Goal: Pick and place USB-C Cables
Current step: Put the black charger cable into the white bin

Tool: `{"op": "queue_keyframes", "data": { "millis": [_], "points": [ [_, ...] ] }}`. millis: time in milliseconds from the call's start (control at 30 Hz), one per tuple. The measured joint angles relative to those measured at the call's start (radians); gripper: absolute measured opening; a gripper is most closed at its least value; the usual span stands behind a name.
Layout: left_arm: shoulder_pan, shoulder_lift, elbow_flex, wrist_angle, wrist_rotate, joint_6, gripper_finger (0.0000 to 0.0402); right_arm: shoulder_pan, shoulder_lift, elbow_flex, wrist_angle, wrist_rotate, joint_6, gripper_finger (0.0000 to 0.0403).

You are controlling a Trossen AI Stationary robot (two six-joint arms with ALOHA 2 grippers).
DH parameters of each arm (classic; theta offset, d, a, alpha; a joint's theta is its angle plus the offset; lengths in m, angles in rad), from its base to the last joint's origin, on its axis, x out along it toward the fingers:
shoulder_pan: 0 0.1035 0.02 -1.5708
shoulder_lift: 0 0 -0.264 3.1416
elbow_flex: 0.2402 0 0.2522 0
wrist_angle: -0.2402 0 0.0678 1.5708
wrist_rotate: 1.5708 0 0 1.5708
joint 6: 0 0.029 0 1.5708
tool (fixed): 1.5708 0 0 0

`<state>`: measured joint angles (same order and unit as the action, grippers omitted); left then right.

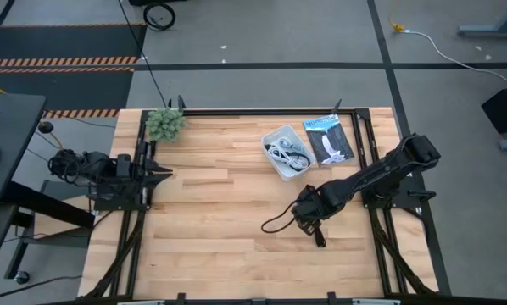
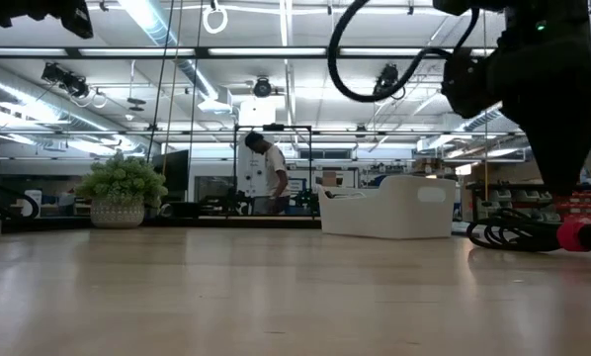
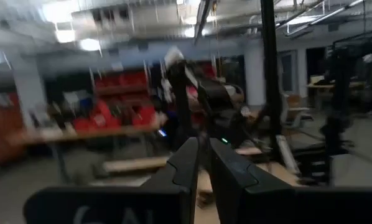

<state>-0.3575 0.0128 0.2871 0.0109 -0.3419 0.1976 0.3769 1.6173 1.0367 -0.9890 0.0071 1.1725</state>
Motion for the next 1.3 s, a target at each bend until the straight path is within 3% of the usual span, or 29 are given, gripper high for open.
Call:
{"op": "queue_keyframes", "data": {
  "millis": [133,400,633,933,1200,1300],
  "points": [
    [0.001,0.0,0.0,-0.1,-0.003,-0.125,0.0043,0.011,0.046,0.0,0.005,0.0,0.035,0.0241],
    [0.001,0.0,0.0,-0.169,-0.004,-0.127,0.0043,0.014,0.121,-0.001,0.105,-0.03,0.037,0.0237],
    [0.001,0.0,0.0,-0.249,-0.004,-0.136,0.0043,0.014,0.179,-0.001,0.086,-0.052,0.031,0.0222],
    [0.001,0.0,0.0,-0.264,-0.004,-0.127,0.0043,-0.003,0.175,-0.001,0.081,-0.065,-0.031,0.016],
    [0.001,0.0,0.0,-0.264,-0.004,-0.126,0.0043,-0.038,0.177,0.001,0.075,-0.099,-0.097,0.0071],
    [0.001,0.0,0.0,-0.263,-0.004,-0.127,0.0043,-0.055,0.177,0.027,0.04,-0.126,-0.132,0.0064]
  ]
}}
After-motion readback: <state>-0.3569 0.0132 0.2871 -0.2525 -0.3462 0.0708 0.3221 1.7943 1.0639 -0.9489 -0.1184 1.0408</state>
